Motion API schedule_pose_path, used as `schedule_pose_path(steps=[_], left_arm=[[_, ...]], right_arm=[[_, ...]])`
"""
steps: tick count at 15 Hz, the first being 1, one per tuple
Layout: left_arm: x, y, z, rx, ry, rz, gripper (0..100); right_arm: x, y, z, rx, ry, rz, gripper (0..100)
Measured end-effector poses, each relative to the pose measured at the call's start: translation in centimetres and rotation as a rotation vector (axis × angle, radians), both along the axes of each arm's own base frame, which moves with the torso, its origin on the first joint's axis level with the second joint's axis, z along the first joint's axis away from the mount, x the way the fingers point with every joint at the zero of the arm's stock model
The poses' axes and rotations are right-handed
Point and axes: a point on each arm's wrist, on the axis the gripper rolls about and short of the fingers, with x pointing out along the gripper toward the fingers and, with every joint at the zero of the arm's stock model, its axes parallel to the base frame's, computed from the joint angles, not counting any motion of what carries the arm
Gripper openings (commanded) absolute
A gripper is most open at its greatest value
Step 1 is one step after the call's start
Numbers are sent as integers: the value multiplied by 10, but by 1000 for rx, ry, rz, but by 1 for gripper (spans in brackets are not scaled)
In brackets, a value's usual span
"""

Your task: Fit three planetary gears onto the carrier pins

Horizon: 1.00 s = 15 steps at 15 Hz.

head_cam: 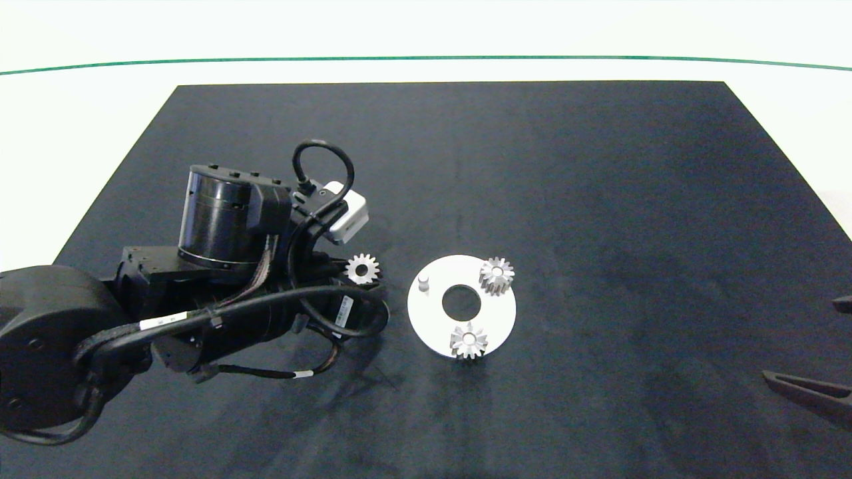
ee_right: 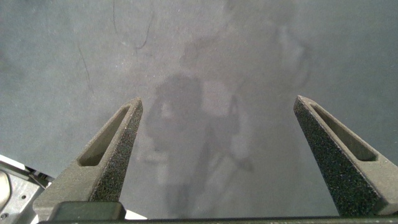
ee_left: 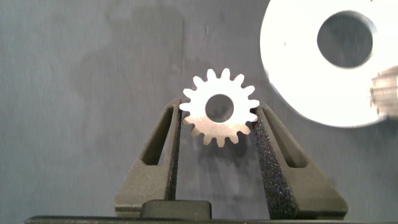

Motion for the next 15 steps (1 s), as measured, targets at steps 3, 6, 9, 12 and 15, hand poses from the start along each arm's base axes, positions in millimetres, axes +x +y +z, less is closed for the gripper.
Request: schedule_pose_path(steps=[3, 6, 9, 12, 15], left_arm=[[4, -11, 6, 2, 0, -22, 0], [1, -18, 9, 43, 21, -59, 0], [-3, -27, 15, 32, 6, -89, 0], [-7, -36, 18, 28, -2, -118, 0], [-8, -47, 17, 30, -1, -143, 0]], right_arm=[[-4, -2, 4, 10, -21, 2, 100], [-9, -5, 6, 16, -41, 6, 100], [-13, -7, 10, 26, -60, 8, 100], [-16, -7, 11, 33, -70, 23, 100], [-18, -8, 12, 37, -76, 27, 100]])
